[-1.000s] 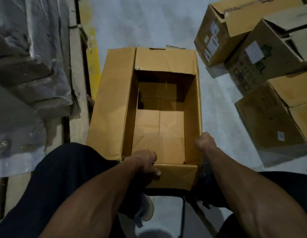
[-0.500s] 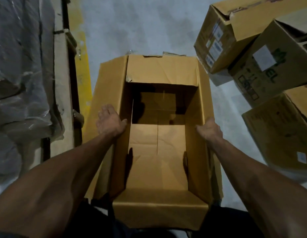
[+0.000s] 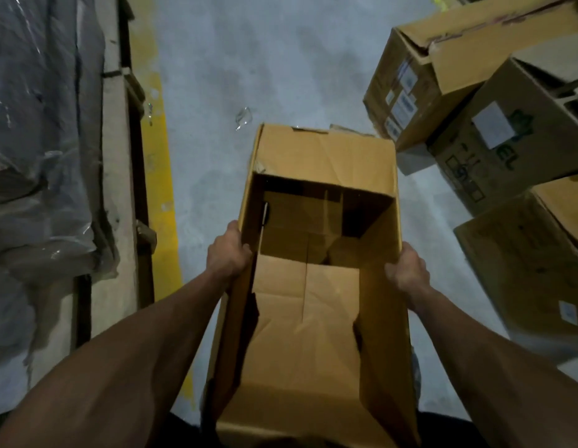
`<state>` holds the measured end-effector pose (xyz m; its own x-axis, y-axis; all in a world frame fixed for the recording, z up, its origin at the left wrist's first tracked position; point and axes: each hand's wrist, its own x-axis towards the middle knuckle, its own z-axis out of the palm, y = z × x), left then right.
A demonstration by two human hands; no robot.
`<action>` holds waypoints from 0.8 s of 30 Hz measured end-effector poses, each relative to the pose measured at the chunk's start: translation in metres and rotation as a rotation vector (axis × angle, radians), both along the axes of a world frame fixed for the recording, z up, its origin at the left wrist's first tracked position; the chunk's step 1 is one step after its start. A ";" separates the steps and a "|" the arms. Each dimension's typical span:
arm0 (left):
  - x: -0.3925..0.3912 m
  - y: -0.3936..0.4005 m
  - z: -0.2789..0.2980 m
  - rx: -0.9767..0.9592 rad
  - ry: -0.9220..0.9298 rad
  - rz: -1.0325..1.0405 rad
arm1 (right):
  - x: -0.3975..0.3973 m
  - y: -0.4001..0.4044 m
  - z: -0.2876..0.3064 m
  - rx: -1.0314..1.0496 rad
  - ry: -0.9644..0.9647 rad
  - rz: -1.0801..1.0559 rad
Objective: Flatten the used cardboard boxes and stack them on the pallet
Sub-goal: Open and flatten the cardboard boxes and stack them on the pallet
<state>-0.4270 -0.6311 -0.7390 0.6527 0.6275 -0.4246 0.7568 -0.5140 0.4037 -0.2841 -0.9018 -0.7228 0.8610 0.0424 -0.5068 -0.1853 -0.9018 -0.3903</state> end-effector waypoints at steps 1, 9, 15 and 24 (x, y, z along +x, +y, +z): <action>0.004 -0.004 -0.002 0.008 0.023 -0.011 | -0.002 -0.004 -0.001 -0.010 -0.007 -0.005; 0.006 -0.025 -0.004 0.301 -0.187 -0.081 | -0.008 -0.007 -0.010 -0.038 -0.076 0.025; 0.097 -0.060 0.034 -0.645 -0.507 0.369 | -0.009 -0.005 -0.014 -0.041 -0.094 0.013; 0.173 -0.044 0.050 -1.107 -0.730 1.071 | -0.012 -0.003 -0.012 -0.058 -0.103 0.014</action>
<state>-0.2542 -0.6754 -0.6889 0.4084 0.5154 -0.7534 0.0605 0.8083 0.5857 -0.2959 -0.9048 -0.7345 0.9083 0.0283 -0.4174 -0.1338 -0.9256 -0.3541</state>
